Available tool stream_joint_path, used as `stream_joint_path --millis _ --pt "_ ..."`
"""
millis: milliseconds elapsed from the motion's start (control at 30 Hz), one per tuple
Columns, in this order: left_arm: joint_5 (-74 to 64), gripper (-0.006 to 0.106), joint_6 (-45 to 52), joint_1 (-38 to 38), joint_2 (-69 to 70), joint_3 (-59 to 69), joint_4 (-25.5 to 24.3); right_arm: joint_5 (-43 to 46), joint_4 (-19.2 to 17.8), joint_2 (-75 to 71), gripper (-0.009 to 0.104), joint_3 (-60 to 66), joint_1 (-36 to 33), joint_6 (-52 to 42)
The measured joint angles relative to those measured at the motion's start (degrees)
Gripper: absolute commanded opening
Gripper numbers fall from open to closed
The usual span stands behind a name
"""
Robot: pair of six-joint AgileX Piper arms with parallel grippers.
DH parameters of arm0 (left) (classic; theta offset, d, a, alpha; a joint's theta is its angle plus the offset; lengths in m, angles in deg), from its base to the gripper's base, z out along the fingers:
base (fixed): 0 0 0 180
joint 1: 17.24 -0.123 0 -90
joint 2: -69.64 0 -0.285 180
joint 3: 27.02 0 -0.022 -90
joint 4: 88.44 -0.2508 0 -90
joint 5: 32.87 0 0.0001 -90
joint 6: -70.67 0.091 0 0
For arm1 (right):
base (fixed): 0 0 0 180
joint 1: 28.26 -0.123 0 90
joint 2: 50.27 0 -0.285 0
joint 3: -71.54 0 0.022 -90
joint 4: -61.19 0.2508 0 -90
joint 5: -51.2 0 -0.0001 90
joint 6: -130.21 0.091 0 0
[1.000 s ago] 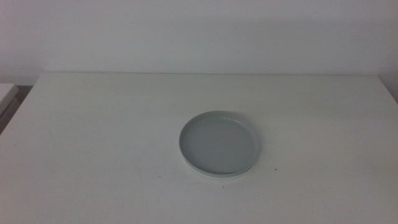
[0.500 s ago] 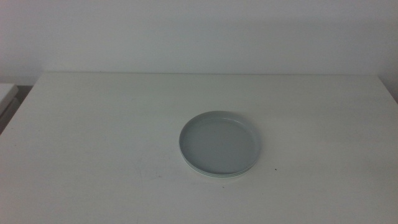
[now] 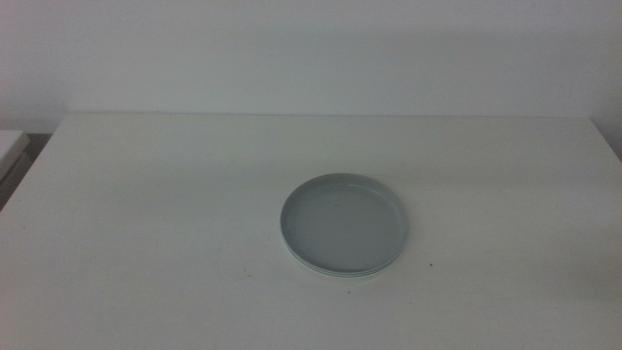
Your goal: Stack the three bowls on top of each other.
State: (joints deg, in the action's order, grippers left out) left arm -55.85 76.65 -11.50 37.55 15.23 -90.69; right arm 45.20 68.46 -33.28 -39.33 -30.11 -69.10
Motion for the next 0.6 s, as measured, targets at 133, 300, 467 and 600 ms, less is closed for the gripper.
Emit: stream_joint_path --millis 133,300,467,600 --pt "1.48 0.094 0.00 0.00 8.60 13.62 0.88 1.03 0.10 -3.78 0.091 4.79 0.40 0.00" --pt "2.40 0.094 0.00 0.00 17.91 24.80 1.26 1.42 0.10 -6.06 0.091 6.16 0.44 0.00" --pt "5.52 0.094 0.00 0.00 23.67 31.96 3.15 3.52 0.10 -6.34 0.091 6.65 0.44 0.00" --pt "7.97 0.094 0.00 0.00 24.09 34.59 4.67 9.79 0.31 -6.47 0.091 7.80 0.44 0.00"
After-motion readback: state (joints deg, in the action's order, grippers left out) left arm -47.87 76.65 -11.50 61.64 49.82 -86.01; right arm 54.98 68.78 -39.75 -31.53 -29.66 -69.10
